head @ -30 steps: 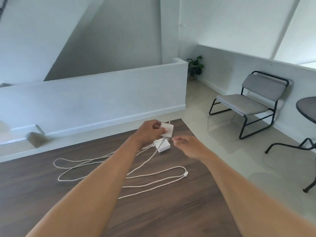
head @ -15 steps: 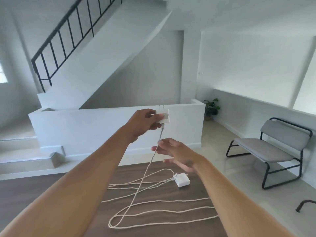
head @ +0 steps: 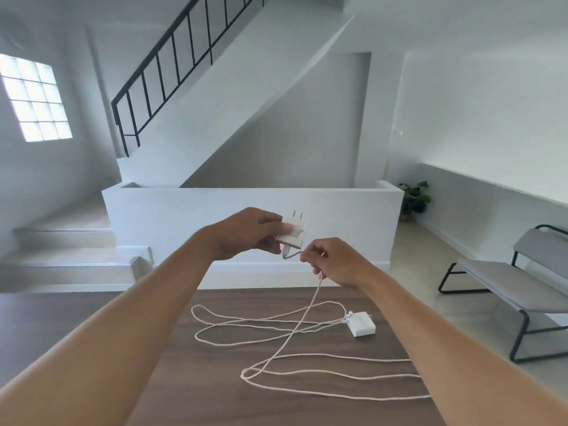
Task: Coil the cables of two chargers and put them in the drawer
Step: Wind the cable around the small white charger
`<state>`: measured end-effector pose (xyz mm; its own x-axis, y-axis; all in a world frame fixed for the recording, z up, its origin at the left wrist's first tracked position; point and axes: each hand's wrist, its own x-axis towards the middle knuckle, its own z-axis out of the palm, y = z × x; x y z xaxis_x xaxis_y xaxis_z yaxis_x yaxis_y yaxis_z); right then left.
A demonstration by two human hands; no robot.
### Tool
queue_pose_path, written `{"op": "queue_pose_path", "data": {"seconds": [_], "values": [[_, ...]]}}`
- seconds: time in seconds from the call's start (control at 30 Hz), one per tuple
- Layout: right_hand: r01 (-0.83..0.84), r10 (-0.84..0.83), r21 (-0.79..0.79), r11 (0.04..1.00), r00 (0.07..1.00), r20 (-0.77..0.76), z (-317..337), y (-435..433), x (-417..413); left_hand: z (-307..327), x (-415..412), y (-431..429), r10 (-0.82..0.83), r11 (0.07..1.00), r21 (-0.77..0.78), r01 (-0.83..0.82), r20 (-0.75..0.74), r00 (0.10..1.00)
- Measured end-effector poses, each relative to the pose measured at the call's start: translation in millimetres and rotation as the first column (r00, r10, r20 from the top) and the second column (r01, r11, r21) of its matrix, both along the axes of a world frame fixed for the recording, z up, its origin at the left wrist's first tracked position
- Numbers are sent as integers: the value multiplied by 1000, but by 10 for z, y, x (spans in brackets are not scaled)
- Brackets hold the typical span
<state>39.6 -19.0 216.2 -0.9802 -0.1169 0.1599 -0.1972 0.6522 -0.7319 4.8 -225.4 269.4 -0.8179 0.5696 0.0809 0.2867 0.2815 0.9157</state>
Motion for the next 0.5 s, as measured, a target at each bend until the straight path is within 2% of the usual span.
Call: {"op": "queue_pose_path", "data": {"seconds": [0.07,0.27,0.4,0.5], "values": [[-31,34,116,993,999,-28,81,-35,-5,-73,21,-106,-38,996,-80,39,9,999],[-71,81,282,957,996,-23,244,-111,-99,-225,67,-336,-83,965,-250,81,5,997],[-49,62,293,955,997,-34,343,-145,-169,-363,62,-423,-84,955,-286,80,-2,997],[-54,69,312,949,997,-38,395,-197,-175,-442,13,-461,-16,961,-276,11,-16,1000]]}}
